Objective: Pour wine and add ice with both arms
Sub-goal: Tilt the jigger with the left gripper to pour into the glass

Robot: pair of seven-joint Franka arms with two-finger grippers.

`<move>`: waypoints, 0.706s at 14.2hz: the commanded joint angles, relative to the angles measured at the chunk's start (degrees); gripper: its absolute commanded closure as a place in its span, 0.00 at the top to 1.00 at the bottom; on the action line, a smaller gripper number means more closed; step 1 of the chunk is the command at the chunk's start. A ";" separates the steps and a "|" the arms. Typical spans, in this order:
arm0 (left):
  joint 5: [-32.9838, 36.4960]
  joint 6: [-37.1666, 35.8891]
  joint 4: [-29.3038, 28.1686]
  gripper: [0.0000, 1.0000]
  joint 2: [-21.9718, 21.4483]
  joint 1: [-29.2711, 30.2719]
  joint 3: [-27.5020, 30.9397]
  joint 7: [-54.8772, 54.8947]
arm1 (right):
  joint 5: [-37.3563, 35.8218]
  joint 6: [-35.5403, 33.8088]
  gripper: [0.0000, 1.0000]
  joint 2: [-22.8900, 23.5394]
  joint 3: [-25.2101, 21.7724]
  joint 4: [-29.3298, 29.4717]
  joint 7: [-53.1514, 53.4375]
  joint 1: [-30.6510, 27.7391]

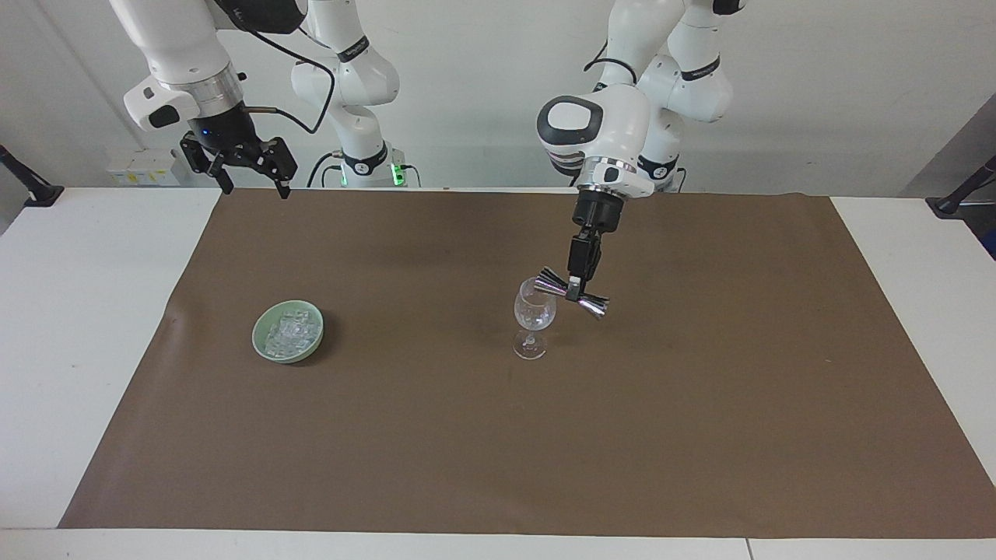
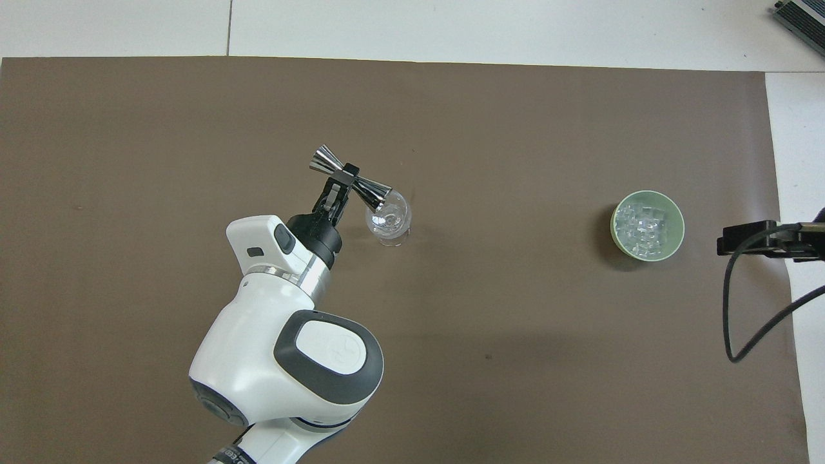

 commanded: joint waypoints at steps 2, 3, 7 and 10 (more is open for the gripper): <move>0.22 1.02 0.59 0.00 0.57 -0.89 0.52 1.55 | 0.11 -0.93 1.00 -1.59 0.01 -1.43 -0.88 -0.07; 0.04 0.76 0.33 0.00 0.48 -0.71 0.43 1.46 | 0.11 -1.02 1.00 -1.67 0.01 -1.43 -0.96 -0.07; -2.84 -2.49 0.32 0.00 -0.48 1.13 0.43 0.94 | 0.11 -0.93 1.00 -1.67 0.01 -1.43 -0.96 -0.07; -7.24 -8.19 -1.07 0.00 -3.03 4.12 0.43 0.85 | 0.11 -0.93 1.00 -1.67 0.01 -1.43 -0.88 -0.07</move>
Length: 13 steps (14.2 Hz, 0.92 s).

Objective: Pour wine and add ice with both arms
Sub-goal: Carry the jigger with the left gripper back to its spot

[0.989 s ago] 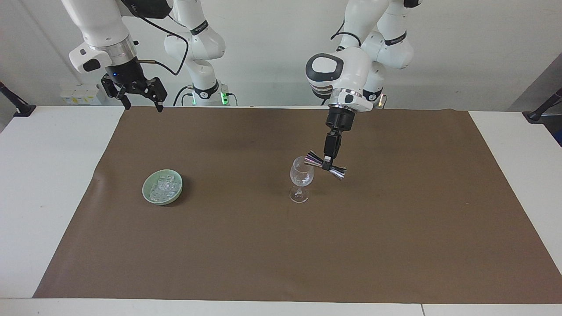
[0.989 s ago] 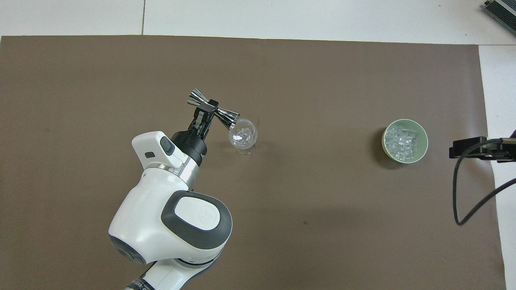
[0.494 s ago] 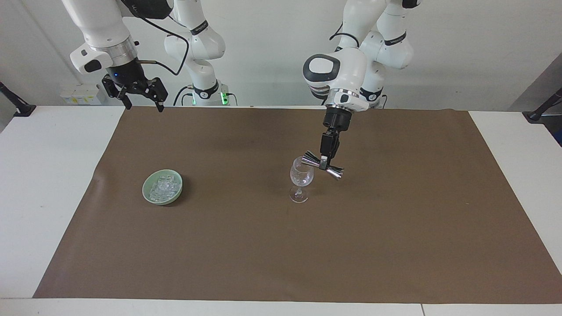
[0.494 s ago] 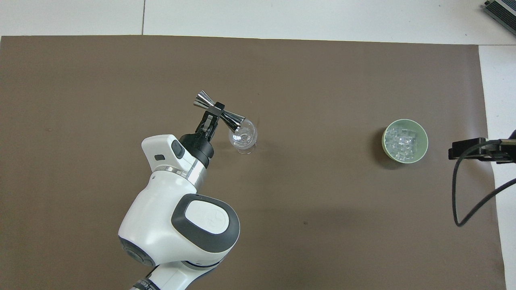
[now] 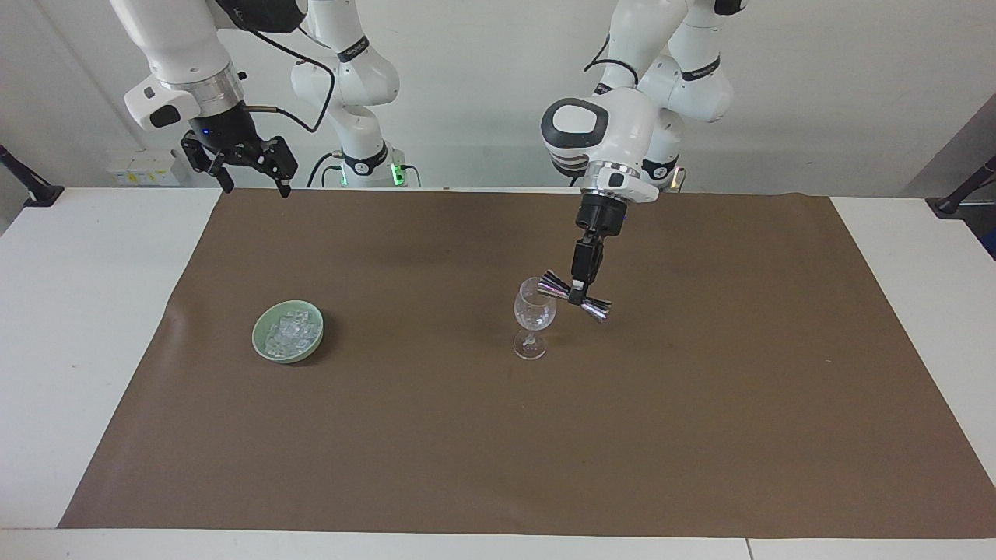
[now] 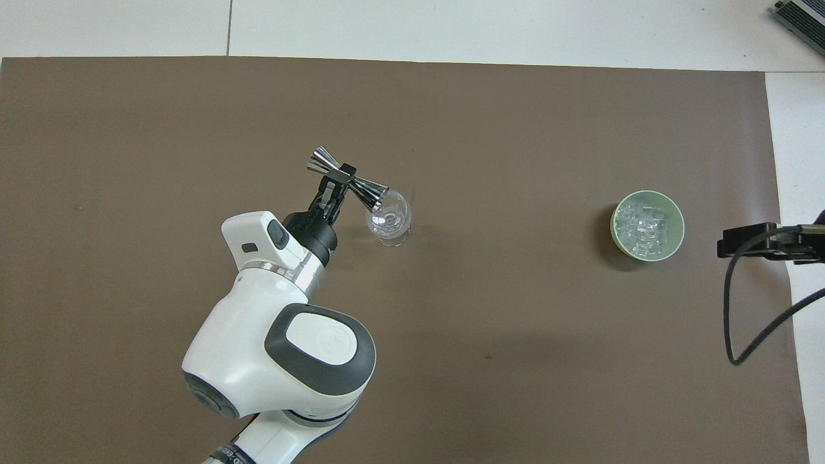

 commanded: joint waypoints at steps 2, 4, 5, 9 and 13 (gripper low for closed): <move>-7.50 -8.28 -2.11 0.00 -4.06 4.81 -0.07 0.46 | 0.11 -0.45 1.00 -1.52 0.01 -1.47 -0.94 -0.07; -12.07 -11.98 -3.34 0.00 -5.29 7.63 -0.07 0.11 | 0.11 -0.45 1.00 -1.52 0.01 -1.47 -0.94 -0.07; -13.57 -13.82 -4.30 0.00 -5.82 9.21 -0.07 -1.37 | 0.11 -0.45 1.00 -1.52 0.01 -1.47 -0.94 -0.07; -13.94 -22.78 -9.48 0.00 -9.33 16.50 -0.07 -5.68 | 0.11 -0.45 1.00 -1.52 0.01 -1.47 -0.94 0.01; -13.94 -33.23 -14.67 0.00 -10.83 25.64 0.02 -11.65 | 0.11 -0.45 1.00 -1.52 0.01 -1.56 -0.94 0.01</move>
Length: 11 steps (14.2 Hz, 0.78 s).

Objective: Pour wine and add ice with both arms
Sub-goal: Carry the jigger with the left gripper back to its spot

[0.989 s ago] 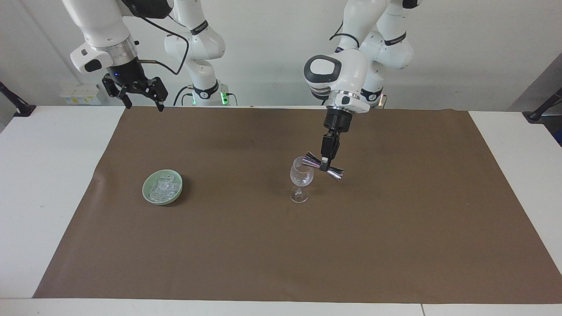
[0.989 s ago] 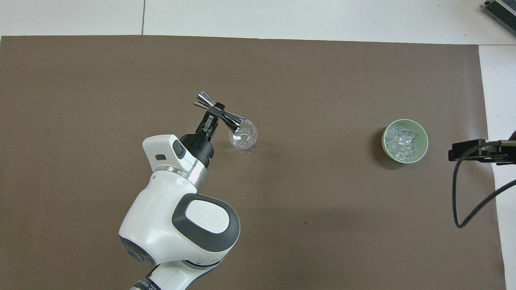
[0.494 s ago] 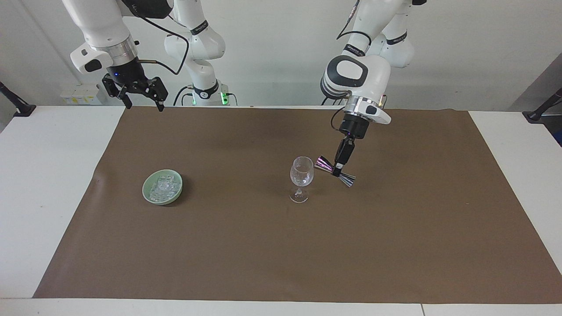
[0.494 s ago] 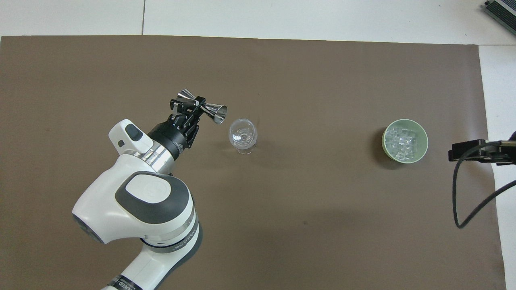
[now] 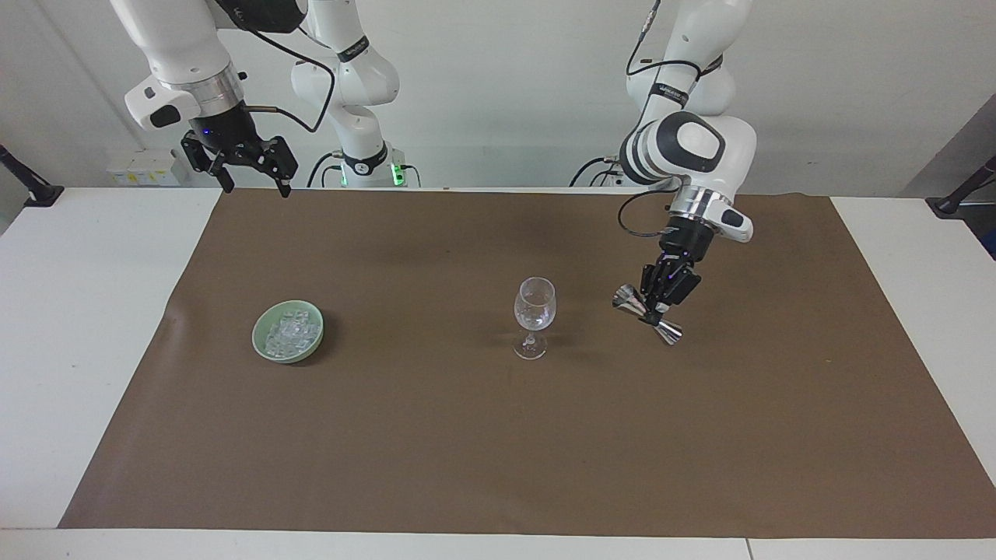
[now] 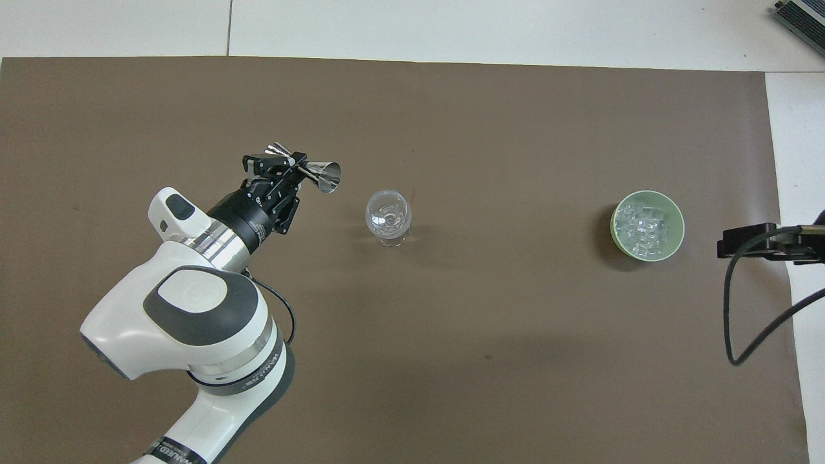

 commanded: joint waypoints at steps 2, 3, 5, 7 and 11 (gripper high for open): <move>-0.78 -10.86 -5.76 0.00 -2.97 8.99 -0.45 -8.84 | 0.11 -0.44 1.00 -1.36 0.01 -1.43 -0.84 -0.07; -0.78 -12.27 -5.86 0.00 -2.97 10.93 -0.45 -12.36 | 0.11 -0.27 1.00 -1.19 0.01 -1.43 -0.75 -0.07; -0.78 -15.17 -5.86 0.00 -2.80 14.80 -0.45 -18.95 | 0.02 0.52 1.00 -0.75 0.01 -1.35 -0.49 -0.07; -0.78 -18.42 -5.94 0.00 -2.18 18.14 -0.36 -22.31 | 0.11 0.26 1.00 -0.83 0.01 -1.43 -1.10 -0.07; -4.29 -24.39 -6.03 0.00 1.06 24.47 -0.36 -26.89 | 1.85 3.93 1.00 -0.48 0.10 -3.44 -1.63 -0.07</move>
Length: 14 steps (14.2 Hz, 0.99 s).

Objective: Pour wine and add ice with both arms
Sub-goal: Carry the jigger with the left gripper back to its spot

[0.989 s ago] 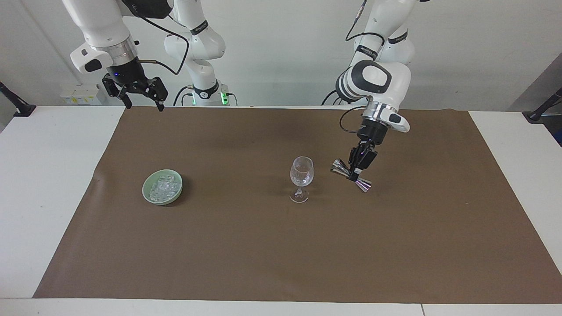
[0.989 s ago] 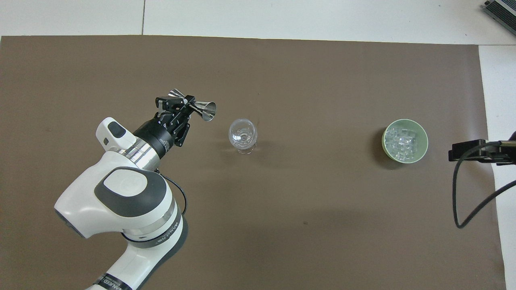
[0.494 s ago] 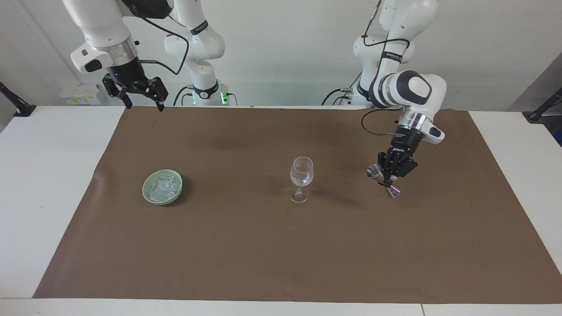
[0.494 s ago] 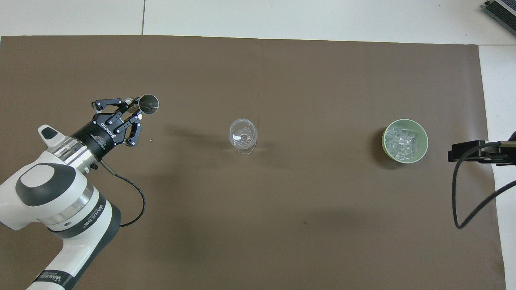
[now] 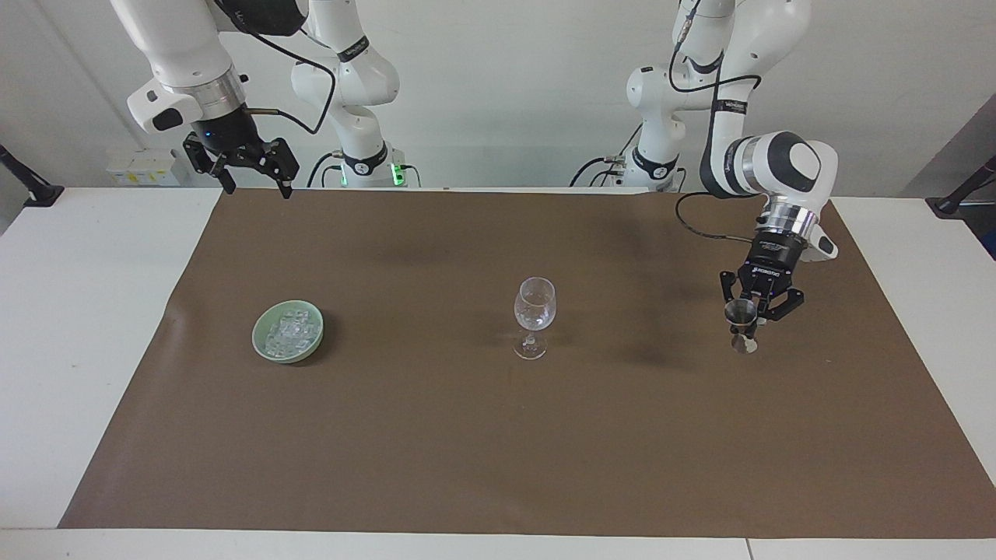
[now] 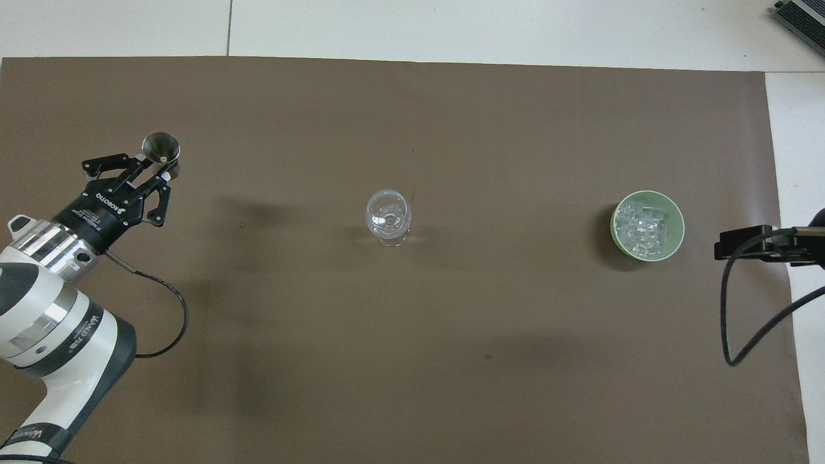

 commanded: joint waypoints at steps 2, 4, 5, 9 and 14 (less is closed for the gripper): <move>-5.49 -8.10 -0.79 0.00 4.41 6.02 -0.55 -2.66 | 2.95 8.22 1.00 0.14 -0.01 -5.70 -3.75 -0.44; -6.38 -10.75 -0.79 0.00 7.05 7.00 -0.46 -2.57 | 3.04 10.87 1.00 -0.03 0.07 -7.91 -5.60 -0.35; -7.51 -11.80 -0.79 0.00 7.85 7.35 -0.46 -2.57 | 3.04 11.41 1.00 0.14 -0.01 -8.44 -7.09 -0.35; -10.51 -14.10 -1.05 0.00 11.71 10.69 -0.55 -2.75 | 2.08 17.28 1.00 4.62 -0.10 -11.24 -16.14 -0.70; -11.30 -14.19 -0.70 0.00 15.06 10.87 -0.55 -2.75 | -1.97 29.41 1.00 12.79 -0.19 -13.19 -24.15 -2.28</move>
